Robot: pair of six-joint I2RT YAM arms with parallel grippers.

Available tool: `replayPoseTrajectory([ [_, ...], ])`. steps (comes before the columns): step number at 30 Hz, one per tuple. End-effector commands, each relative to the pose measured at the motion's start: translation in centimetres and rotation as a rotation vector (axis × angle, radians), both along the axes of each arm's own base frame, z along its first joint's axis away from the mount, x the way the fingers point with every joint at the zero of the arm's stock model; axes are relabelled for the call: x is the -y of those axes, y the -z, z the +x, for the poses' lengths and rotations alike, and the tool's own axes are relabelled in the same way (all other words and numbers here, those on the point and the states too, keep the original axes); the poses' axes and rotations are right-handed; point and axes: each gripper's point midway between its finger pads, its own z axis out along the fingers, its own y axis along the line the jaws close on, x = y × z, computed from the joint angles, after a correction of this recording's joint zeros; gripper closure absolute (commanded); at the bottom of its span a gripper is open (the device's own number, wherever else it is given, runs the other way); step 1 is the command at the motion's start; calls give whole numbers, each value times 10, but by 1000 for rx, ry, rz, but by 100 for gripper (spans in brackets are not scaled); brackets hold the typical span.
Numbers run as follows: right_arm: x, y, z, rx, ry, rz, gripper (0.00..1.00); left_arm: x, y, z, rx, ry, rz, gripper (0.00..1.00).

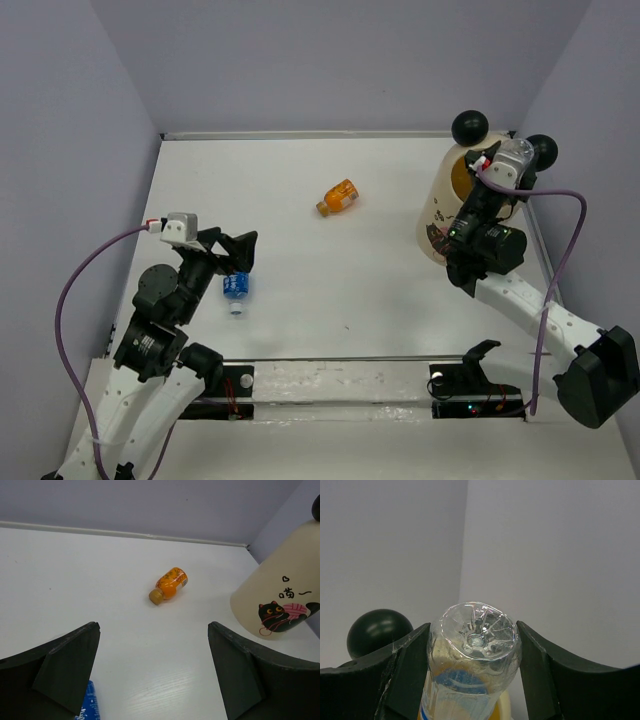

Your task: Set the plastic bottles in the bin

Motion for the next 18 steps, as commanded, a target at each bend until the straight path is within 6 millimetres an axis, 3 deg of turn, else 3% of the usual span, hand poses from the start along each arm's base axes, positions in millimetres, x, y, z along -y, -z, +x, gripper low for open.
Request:
replayPoseTrajectory([
  [1, 6, -4, -8, 68, -29, 73, 60, 2, -26, -1, 60, 12, -23, 1],
  [3, 6, -2, -7, 51, -20, 60, 60, 1, -25, -1, 59, 8, -21, 1],
  [6, 4, 1, -3, 10, -6, 32, 51, 1, -25, -1, 58, 8, -20, 1],
  [7, 3, 4, 1, -16, -2, 18, 40, 1, -25, -1, 56, 8, -19, 1],
  [9, -1, 10, 8, -57, 3, -3, 27, 1, -25, 0, 56, 6, -19, 1],
  [10, -2, 12, 11, -76, 9, -7, 15, 1, -25, 0, 56, 3, -19, 1],
  [12, -5, 16, 16, -97, 15, -13, 6, 0, -26, -1, 59, 1, -21, 1],
  [18, -7, 13, 23, -114, -4, -3, 3, 0, -24, 0, 55, 0, -19, 1],
])
